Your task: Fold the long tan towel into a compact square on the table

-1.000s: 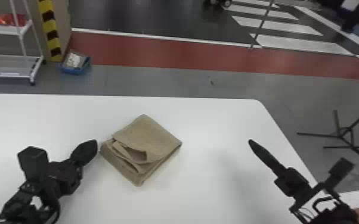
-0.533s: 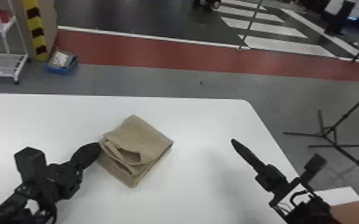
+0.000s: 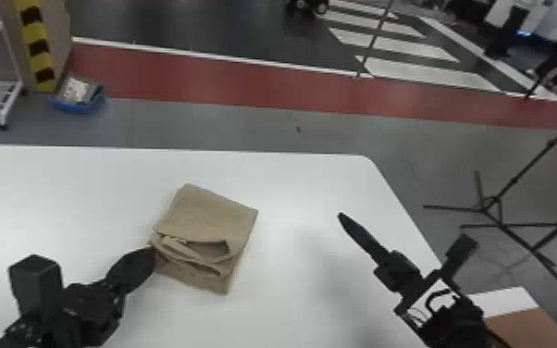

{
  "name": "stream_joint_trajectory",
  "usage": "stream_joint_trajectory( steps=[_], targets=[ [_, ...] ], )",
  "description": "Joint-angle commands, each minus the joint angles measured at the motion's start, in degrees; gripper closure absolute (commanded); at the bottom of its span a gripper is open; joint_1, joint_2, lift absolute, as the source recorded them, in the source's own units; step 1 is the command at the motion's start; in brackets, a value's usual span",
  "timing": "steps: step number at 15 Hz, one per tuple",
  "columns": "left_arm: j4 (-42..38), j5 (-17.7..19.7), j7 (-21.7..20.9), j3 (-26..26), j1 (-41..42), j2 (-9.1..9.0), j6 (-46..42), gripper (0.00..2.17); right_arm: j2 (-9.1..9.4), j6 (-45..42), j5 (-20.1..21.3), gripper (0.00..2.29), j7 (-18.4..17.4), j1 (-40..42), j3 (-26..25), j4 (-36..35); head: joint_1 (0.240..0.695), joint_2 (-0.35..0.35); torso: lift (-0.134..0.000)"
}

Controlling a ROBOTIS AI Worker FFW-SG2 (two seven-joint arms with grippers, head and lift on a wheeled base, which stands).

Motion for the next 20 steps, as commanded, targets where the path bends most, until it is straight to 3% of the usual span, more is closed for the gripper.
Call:
stream_joint_trajectory(
  steps=[1,5,8,15,20],
  targets=[
    [-4.6,-0.1,0.0,-0.2,3.1,0.05,2.5,2.14,0.02,-0.2,0.0,2.25,0.1,0.0,0.4,0.2,0.695,-0.348,-0.113],
    [-7.1,-0.1,0.4,-3.1,5.5,0.14,3.2,2.14,0.02,-0.2,-0.3,2.25,0.1,-0.1,0.6,0.5,0.695,-0.35,-0.113],
    [-7.0,-1.5,3.5,-1.8,5.3,0.23,-3.0,2.14,0.02,-0.2,-0.6,2.25,0.1,-0.1,0.6,0.5,0.695,-0.35,-0.113],
    [10.0,-4.1,5.9,-1.5,-6.3,-0.12,-3.5,2.14,-0.16,0.0,-1.1,2.25,0.7,0.2,0.5,0.3,0.695,-0.32,-0.113],
    [7.8,-3.6,4.9,-2.4,-4.6,0.14,-3.9,2.14,-0.25,-0.3,-1.2,2.25,0.8,0.3,-0.4,1.2,0.695,-0.327,-0.113]
  ],
)
